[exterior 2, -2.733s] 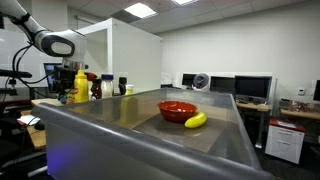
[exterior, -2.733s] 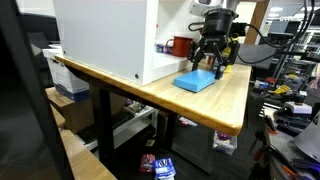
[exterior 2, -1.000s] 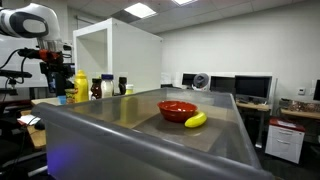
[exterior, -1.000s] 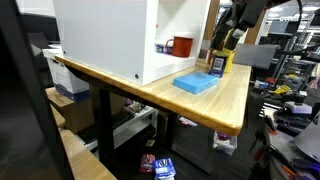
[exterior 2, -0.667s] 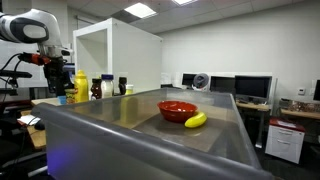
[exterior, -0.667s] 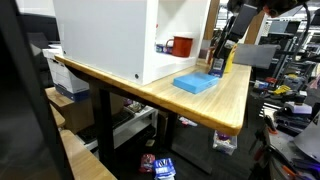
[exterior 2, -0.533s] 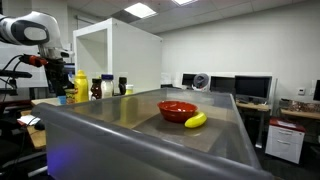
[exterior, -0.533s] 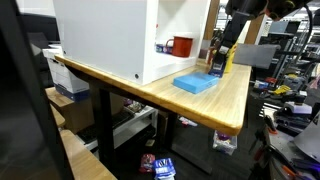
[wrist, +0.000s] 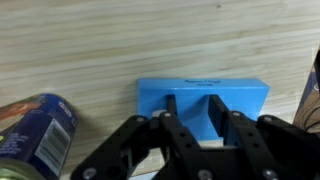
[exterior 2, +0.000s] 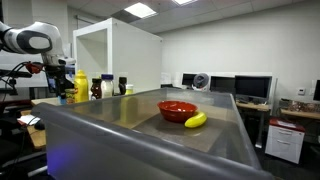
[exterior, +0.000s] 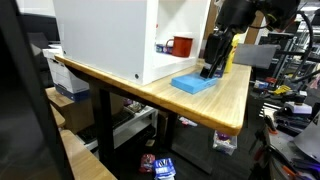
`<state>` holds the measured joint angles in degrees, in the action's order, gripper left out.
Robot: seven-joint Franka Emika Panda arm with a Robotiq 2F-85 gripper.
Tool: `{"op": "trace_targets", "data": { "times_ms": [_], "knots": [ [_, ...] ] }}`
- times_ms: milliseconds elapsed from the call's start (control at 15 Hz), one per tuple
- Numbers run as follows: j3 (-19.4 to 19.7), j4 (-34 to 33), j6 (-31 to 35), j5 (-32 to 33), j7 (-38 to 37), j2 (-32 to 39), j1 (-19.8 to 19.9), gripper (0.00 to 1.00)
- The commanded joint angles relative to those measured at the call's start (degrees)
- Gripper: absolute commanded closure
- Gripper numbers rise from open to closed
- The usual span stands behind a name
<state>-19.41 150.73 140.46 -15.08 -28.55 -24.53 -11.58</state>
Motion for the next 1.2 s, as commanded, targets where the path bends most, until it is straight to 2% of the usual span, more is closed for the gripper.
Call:
{"op": "trace_targets", "data": {
  "times_ms": [0, 133, 333, 533, 733, 933, 1067, 1133],
  "knots": [
    [-2.1, -1.4, 1.1, 2.7, -6.8, 2.2, 2.2, 0.91],
    [-3.1, -2.1, -0.8, 6.2, -10.1, 2.4, 3.9, 0.99],
    [-4.6, -3.1, -5.5, 14.4, -16.6, 2.2, 7.3, 1.00],
    [-4.4, -4.6, -12.2, 20.7, -21.4, 2.1, 9.3, 1.00],
    [-3.5, -5.8, -16.8, 24.1, -24.2, 2.7, 9.5, 1.00],
    [-3.0, -6.7, -18.6, 25.6, -26.0, 3.8, 8.9, 1.00],
    [-2.7, -7.8, -19.6, 25.9, -25.3, 5.0, 8.1, 1.00],
    [-1.9, -8.5, -20.1, 24.7, -22.0, 5.2, 6.9, 1.00]
  ]
}}
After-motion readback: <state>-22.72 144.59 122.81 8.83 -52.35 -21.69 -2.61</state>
